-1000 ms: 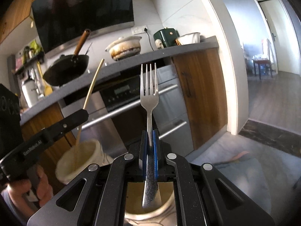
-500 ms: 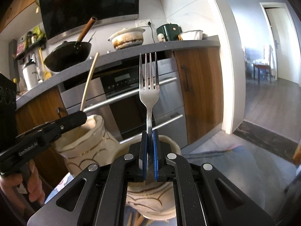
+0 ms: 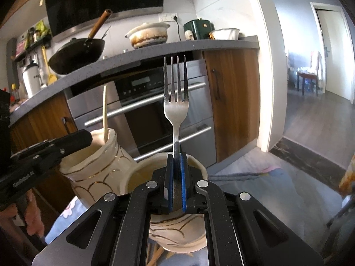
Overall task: Organize utensils
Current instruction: 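Drop the chopstick into the tall holder cup while the right tool drops the fork into the short cup, then withdraw both tools from the holder back toward the table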
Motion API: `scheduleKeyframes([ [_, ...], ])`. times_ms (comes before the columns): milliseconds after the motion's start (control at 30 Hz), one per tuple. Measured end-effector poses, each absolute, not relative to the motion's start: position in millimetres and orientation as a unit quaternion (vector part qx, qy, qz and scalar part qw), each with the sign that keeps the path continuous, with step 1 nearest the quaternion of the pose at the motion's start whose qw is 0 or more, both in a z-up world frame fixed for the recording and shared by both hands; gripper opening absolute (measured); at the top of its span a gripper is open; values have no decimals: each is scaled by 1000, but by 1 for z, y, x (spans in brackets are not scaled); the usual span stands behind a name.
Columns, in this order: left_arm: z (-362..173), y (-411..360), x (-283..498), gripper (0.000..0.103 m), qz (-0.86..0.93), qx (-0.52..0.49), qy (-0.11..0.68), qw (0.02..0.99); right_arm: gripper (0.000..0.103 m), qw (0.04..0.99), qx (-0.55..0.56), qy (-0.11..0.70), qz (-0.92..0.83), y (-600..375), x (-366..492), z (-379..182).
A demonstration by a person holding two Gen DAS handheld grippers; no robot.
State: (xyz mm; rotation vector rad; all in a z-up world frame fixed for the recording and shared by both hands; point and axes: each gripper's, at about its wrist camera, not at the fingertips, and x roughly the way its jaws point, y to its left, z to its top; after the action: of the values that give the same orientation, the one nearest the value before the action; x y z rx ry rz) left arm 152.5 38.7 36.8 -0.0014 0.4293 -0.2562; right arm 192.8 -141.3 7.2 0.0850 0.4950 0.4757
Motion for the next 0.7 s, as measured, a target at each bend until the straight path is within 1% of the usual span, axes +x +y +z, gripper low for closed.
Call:
scheduleKeyframes([
  [33, 37, 40, 152, 17, -126, -3, 212, 969, 7, 941, 38, 246, 231, -141, 194, 8],
  [67, 37, 40, 152, 20, -126, -5, 211, 969, 7, 940, 32, 250, 229, -140, 194, 8],
  [300, 40, 39, 149, 20, -132, -9, 209, 969, 7, 938, 20, 260, 228, -135, 196, 11],
  [400, 43, 39, 147, 22, -132, -11, 207, 969, 7, 937, 26, 260, 230, -137, 194, 10],
  [467, 45, 41, 144, 30, -131, -12, 204, 970, 7, 938, 28, 256, 232, -138, 190, 12],
  [500, 47, 41, 141, 33, -129, -11, 200, 971, 9, 938, 28, 255, 233, -139, 188, 13],
  [533, 49, 41, 139, 39, -128, -10, 198, 972, 11, 939, 28, 252, 234, -140, 185, 15],
  [567, 51, 42, 136, 46, -126, -9, 194, 973, 17, 940, 27, 248, 235, -141, 181, 17],
  [600, 53, 42, 133, 50, -124, -9, 191, 974, 25, 941, 25, 242, 234, -143, 175, 20],
  [633, 55, 43, 129, 60, -120, -8, 185, 975, 28, 943, 24, 236, 234, -146, 170, 23],
  [667, 57, 43, 125, 72, -116, -7, 180, 977, 34, 944, 23, 233, 235, -148, 166, 25],
  [700, 59, 44, 121, 79, -110, -6, 175, 978, 42, 945, 21, 227, 234, -152, 159, 27],
])
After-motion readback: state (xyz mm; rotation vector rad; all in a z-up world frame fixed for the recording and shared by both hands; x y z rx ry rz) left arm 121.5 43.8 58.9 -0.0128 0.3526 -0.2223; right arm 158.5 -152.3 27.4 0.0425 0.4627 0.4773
